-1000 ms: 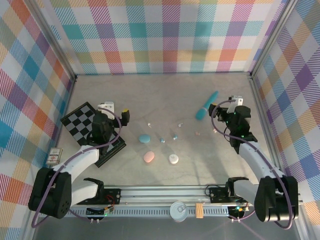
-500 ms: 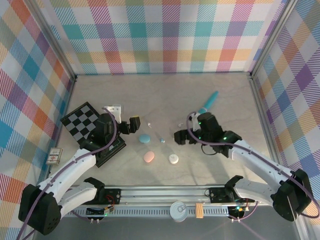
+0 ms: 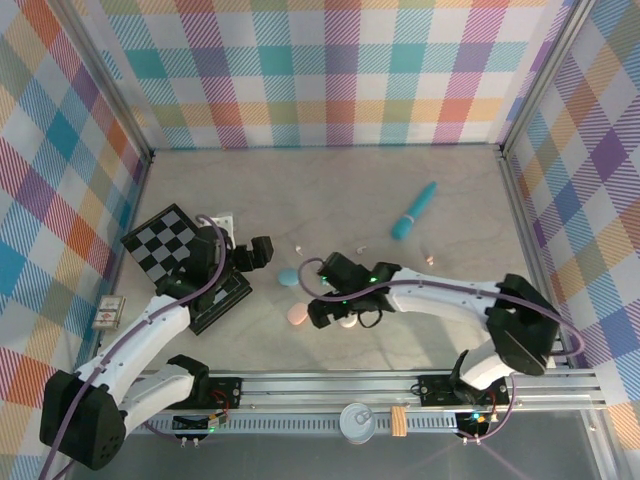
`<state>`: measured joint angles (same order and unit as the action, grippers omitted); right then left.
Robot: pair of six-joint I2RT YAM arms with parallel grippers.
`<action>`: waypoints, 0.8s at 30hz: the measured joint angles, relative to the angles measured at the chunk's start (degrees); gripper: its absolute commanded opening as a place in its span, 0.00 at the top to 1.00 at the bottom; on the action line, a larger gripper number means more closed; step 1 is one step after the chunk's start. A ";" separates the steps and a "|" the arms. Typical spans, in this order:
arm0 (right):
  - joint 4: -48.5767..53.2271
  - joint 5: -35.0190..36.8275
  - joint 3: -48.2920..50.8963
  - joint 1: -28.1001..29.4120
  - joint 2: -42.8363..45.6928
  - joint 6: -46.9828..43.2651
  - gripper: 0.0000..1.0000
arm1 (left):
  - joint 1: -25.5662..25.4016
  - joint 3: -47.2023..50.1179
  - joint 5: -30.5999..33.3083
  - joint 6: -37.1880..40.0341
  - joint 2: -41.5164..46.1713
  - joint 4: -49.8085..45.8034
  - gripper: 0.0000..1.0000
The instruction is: Insert wireless bluetooth earbuds into charging case
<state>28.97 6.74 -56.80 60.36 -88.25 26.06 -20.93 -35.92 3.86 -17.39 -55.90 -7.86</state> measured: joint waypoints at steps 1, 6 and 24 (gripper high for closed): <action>0.24 0.20 -1.60 0.98 -1.57 -0.96 0.00 | 0.57 0.00 -0.04 -0.28 0.04 -0.26 0.00; 0.79 0.59 -9.14 4.39 -9.29 -5.55 0.00 | 3.78 0.00 -0.39 -1.49 1.07 -2.47 0.00; 10.64 4.24 -27.04 5.18 -25.77 1.77 0.03 | 6.78 0.09 1.29 -2.56 6.54 -5.99 0.00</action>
<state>39.62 10.98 -83.83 65.54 -114.02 27.83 -14.15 -35.83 5.15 -19.94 -49.36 -13.85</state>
